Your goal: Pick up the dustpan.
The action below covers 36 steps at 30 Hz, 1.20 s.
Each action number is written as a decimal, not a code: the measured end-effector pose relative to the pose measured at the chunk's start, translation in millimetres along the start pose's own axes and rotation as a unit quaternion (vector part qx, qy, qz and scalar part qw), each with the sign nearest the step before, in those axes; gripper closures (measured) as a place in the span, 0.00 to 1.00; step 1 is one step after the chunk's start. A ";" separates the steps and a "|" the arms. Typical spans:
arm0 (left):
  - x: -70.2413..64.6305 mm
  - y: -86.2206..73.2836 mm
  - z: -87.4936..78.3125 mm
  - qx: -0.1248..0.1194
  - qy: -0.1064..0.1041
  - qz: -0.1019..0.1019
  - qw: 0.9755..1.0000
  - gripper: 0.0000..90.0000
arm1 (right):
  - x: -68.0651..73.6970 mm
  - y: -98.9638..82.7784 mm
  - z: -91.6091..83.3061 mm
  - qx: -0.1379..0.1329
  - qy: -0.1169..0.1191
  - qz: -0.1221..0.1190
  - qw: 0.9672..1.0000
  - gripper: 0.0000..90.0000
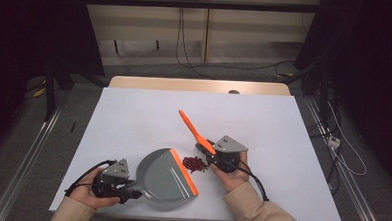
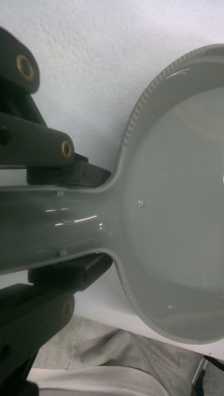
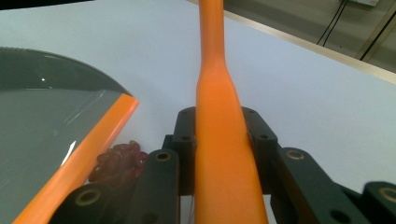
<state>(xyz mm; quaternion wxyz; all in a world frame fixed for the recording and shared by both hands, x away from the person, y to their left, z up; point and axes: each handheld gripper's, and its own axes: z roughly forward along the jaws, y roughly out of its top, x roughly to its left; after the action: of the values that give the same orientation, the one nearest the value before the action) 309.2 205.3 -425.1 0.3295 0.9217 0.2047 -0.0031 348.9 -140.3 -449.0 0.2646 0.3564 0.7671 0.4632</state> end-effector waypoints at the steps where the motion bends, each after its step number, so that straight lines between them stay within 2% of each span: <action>1: 0.6 -0.1 0.3 -0.004 0.005 0.000 1.000 0.70 | 1.0 0.0 0.3 0.000 -0.001 -0.004 1.000 0.79; 7: 1.6 -3.1 -1.4 -0.013 0.008 -0.012 1.000 0.68 | 2.4 -0.6 0.2 -0.002 -0.003 -0.005 1.000 0.79; 11: 2.5 -2.8 -1.3 -0.008 0.006 -0.007 1.000 0.69 | 4.6 -0.8 0.7 -0.004 -0.008 -0.001 1.000 0.79; 23: 0.0 -0.4 -0.3 -0.003 0.010 -0.015 1.000 0.69 | 18.1 -0.5 2.8 -0.005 -0.020 0.011 1.000 0.78; 25: -0.7 0.9 -0.6 -0.001 0.010 -0.016 1.000 0.69 | 19.8 -1.2 3.7 -0.010 -0.017 0.019 1.000 0.78; 27: -1.3 1.7 -1.9 -0.002 0.009 -0.020 1.000 0.69 | 20.1 -1.0 3.9 -0.009 -0.018 0.009 1.000 0.78; 36: -1.1 1.4 -5.5 -0.001 0.002 -0.031 1.000 0.69 | 18.5 -1.4 3.6 -0.012 -0.016 0.009 1.000 0.78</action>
<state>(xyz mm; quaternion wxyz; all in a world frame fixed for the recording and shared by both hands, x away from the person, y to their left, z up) 307.9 207.3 -419.8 0.3294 0.9148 0.2335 -0.0115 340.0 -124.2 -453.2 0.2766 0.3676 0.7540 0.4689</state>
